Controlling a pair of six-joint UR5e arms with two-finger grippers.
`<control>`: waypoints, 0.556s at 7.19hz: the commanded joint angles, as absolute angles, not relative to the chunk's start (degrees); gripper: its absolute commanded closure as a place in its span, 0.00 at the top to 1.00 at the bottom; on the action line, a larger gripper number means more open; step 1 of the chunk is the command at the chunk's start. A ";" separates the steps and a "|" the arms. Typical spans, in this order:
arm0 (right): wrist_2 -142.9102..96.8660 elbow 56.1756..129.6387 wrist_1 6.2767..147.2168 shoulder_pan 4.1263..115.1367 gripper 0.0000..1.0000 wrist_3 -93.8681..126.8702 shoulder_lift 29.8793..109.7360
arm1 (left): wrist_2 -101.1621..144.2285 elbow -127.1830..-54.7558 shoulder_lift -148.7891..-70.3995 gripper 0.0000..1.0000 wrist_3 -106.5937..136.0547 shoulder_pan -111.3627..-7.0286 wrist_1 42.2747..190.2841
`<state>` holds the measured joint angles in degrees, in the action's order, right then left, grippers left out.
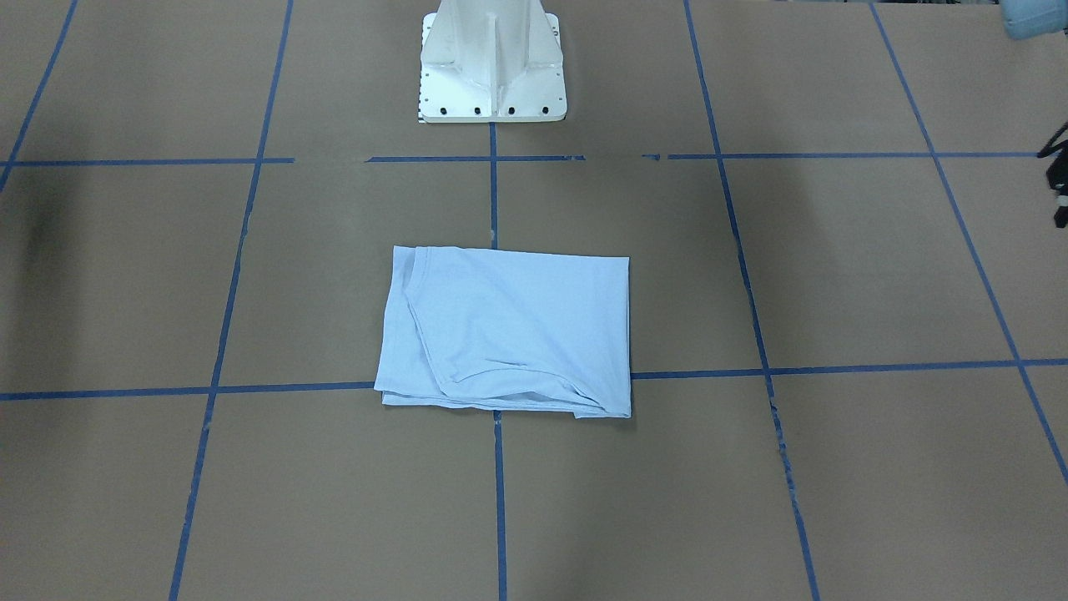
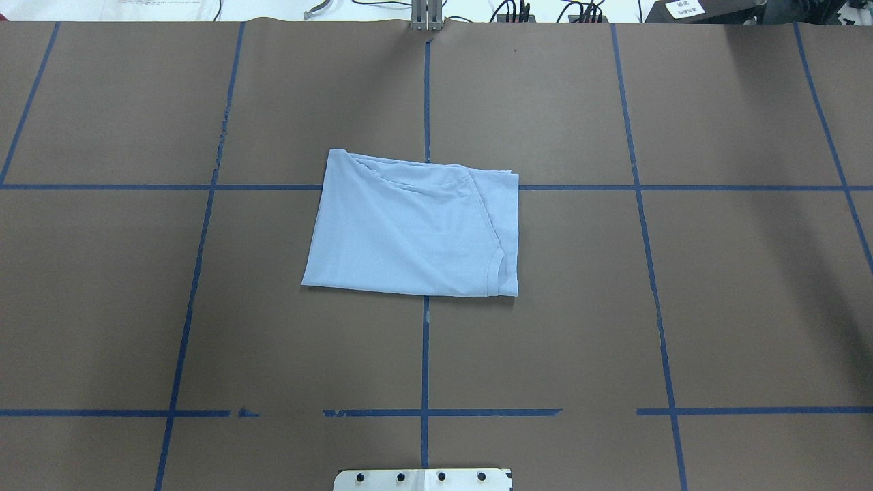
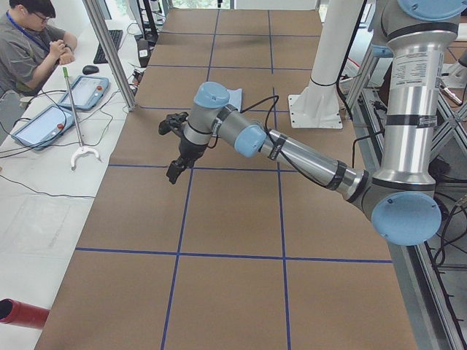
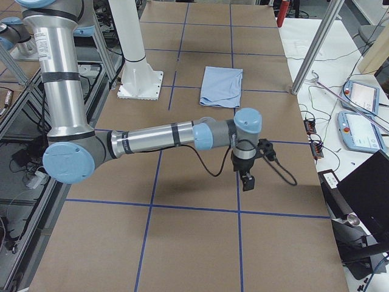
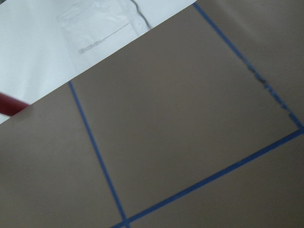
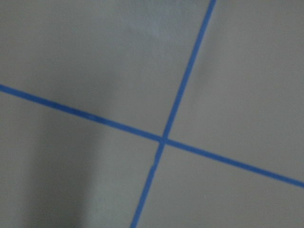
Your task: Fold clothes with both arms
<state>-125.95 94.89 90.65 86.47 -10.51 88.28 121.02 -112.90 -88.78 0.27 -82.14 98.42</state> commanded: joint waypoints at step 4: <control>-130.06 96.76 89.30 91.32 1.00 -11.95 100.37 | 136.88 -107.31 -76.76 1.00 -4.04 -91.76 94.75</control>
<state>-128.04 95.95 89.80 90.90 -12.25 99.30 130.46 -107.26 -80.99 -3.36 -90.68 94.68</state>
